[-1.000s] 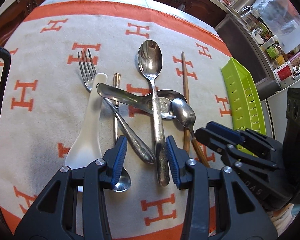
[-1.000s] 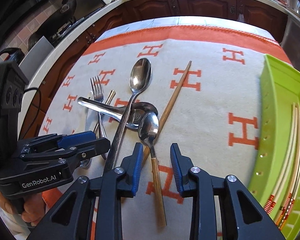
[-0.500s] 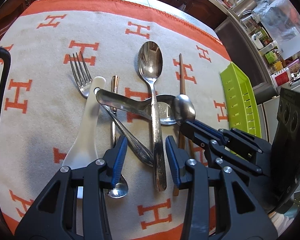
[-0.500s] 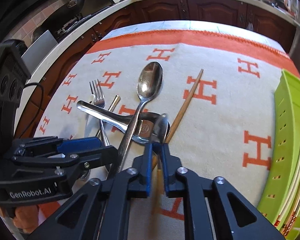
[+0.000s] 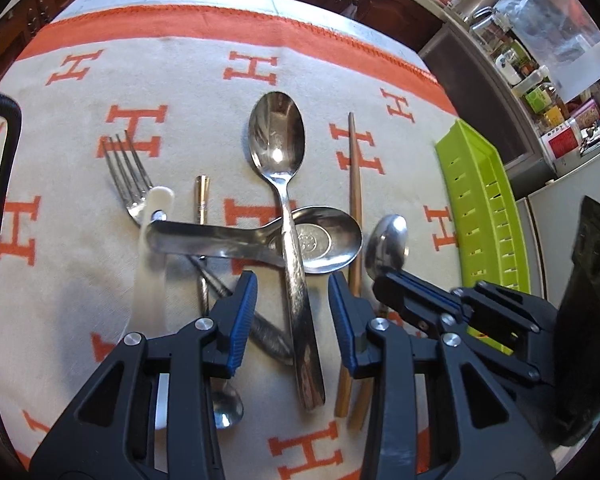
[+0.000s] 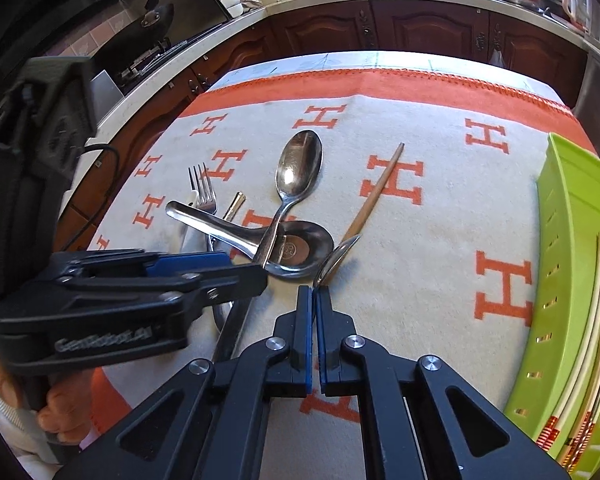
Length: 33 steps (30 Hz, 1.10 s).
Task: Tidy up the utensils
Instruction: 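Grasp a metal spoon with the left tool while the right tool grasps another spoon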
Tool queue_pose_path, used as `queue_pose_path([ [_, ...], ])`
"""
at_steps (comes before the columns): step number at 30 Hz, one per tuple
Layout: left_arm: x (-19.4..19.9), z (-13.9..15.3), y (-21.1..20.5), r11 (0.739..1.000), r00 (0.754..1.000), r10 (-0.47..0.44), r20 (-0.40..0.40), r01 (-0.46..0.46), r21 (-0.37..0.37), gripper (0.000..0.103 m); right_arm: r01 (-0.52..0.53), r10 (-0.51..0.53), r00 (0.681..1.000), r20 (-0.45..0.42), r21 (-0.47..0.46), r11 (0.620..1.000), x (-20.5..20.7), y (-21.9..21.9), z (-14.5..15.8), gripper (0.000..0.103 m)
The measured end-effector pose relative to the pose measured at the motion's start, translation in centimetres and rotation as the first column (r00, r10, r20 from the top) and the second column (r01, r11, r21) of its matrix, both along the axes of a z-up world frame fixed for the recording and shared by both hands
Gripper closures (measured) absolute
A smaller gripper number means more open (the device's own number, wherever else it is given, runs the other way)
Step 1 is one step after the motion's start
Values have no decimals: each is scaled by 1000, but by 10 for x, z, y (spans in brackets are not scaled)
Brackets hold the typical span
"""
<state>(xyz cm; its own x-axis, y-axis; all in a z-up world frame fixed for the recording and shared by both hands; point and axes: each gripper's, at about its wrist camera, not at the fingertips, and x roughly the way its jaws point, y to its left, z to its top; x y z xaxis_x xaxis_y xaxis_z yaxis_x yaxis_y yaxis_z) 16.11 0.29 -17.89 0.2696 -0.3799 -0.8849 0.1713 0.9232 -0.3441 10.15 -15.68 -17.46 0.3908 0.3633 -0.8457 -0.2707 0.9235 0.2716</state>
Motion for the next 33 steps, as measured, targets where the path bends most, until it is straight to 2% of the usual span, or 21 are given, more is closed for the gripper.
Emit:
queue_pose_path([
  [5,2,0,-7,1000,999,-21,34,20,19,73,16,-16,1000,-5,13,1000,-5,-8,0,101],
  [6,3,0,-8,999,999,-22,35,22,24,77,19,-19,1000,-5,15,1000,-5,-9,0,101],
  [7,3,-1,-9,999,999,-26,37,24,40,87,23,-23,1000,-4,17,1000,-5,-9,0,101],
  [8,3,-2,-11,998,999,-39,28,37,44,93,26,-26,1000,-5,19,999,-5,-11,0,101],
  [11,1,-2,-13,997,998,-52,34,50,56,94,29,-29,1000,-5,23,999,-6,-12,0,101],
  [14,1,-3,-9,1000,1000,-22,14,22,14,95,32,-32,999,-3,24,999,-6,-14,0,101],
  [23,-13,6,-26,992,995,-53,86,43,117,95,45,-45,999,10,26,999,-13,-20,6,101],
  [27,-18,11,-31,990,992,-75,102,61,127,95,53,-53,998,12,33,998,-16,-23,8,101],
  [33,-16,3,-28,996,998,-61,23,59,65,95,71,-72,997,4,48,996,-21,-30,9,101],
])
